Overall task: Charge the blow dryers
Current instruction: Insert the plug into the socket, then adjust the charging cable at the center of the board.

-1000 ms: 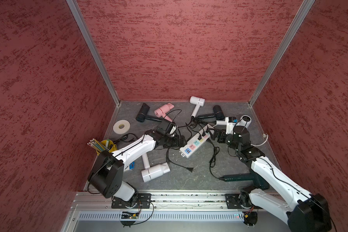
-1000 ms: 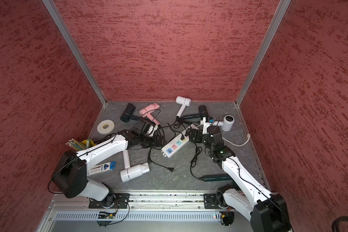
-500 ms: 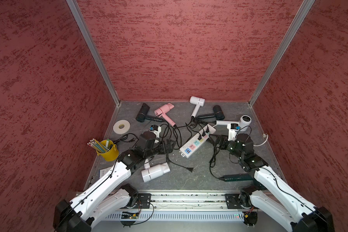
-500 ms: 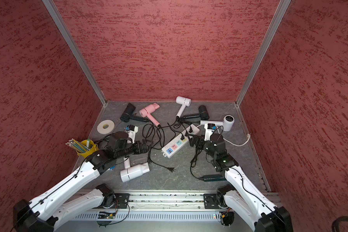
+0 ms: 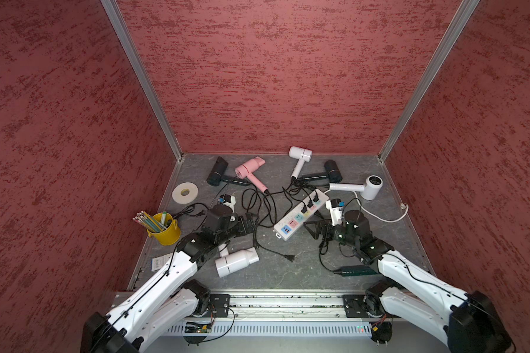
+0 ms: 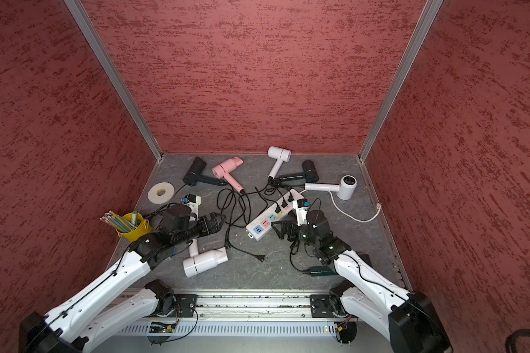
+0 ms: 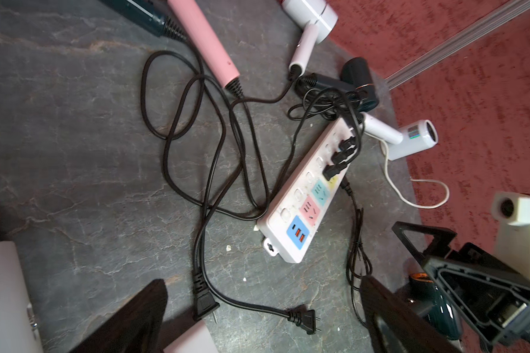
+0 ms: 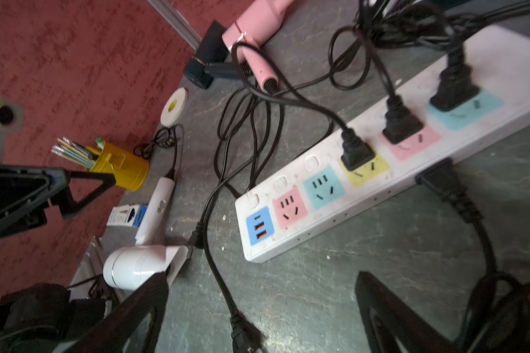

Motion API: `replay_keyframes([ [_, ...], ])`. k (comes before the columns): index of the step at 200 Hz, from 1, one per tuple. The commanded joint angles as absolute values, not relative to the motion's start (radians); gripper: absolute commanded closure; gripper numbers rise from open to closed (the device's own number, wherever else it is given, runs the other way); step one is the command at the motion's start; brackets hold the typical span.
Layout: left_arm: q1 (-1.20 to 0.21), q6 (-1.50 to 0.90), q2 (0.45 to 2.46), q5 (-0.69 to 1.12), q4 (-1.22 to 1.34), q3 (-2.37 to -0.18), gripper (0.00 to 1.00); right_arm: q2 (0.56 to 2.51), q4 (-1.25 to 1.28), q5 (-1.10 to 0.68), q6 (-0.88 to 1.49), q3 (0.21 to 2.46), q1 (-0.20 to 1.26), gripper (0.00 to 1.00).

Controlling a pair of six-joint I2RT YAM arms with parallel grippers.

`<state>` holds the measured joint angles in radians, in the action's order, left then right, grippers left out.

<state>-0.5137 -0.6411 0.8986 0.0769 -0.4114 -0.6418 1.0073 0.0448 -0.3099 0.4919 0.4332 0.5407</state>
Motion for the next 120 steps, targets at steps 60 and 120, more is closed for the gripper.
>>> replay_keyframes([
  [60, -0.422, -0.656, 1.040, 0.183, -0.418, -0.681, 0.00, 1.259, -0.055, -0.083, 0.399, 0.586, 0.866, 0.23],
  [120, -0.364, -0.652, 1.037, 0.218, -0.413, -0.654, 0.00, 1.500, -0.177, 0.062, 0.357, 0.714, 1.046, 0.37],
])
